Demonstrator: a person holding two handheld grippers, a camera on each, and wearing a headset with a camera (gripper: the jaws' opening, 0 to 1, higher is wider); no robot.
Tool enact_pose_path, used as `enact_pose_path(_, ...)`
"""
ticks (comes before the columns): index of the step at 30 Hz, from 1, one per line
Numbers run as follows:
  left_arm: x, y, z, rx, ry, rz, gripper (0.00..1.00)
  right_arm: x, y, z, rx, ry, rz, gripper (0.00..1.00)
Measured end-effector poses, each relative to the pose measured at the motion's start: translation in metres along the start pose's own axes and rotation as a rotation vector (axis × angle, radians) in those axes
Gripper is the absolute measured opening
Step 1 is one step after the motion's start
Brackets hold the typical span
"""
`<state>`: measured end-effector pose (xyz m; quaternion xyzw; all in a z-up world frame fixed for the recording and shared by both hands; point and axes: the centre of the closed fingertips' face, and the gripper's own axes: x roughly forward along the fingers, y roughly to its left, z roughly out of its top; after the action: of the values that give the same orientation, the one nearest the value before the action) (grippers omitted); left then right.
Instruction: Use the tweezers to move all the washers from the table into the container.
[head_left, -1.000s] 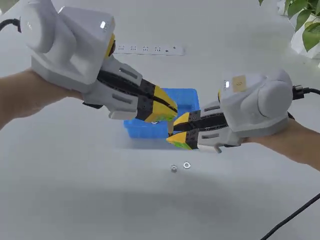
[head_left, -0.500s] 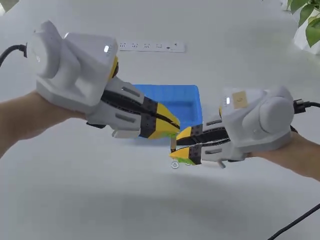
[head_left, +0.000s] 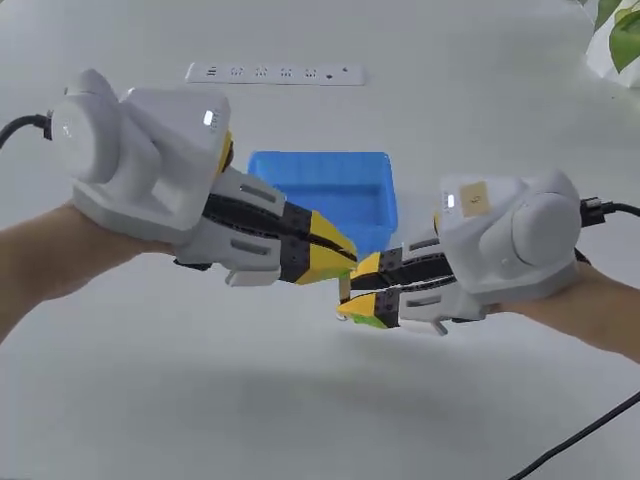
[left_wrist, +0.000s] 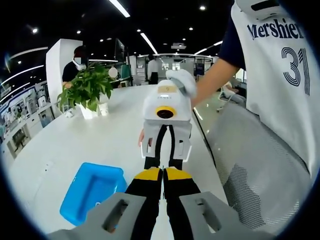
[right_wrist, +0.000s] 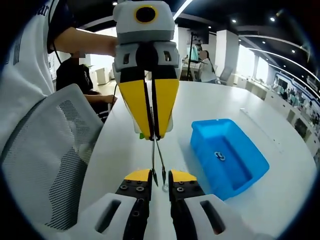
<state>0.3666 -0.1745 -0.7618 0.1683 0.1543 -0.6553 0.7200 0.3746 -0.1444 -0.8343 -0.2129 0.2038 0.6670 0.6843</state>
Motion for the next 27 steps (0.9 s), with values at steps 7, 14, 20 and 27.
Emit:
enact_pose_path(7,0.003,0.007,-0.008,-0.018,0.002,0.012,0.05,0.002,-0.002,-0.006,0.017,0.0,0.004,0.14)
enact_pose_path(14,0.006,0.009,-0.013,-0.021,0.011,0.014,0.05,0.004,-0.004,-0.008,0.031,-0.008,0.003,0.14)
enact_pose_path(20,0.008,0.011,-0.014,-0.021,0.01,0.017,0.05,0.008,-0.002,-0.011,0.037,-0.007,0.01,0.14)
enact_pose_path(27,0.006,0.012,-0.018,-0.019,0.021,0.023,0.05,0.01,-0.002,-0.014,0.044,-0.004,0.012,0.14)
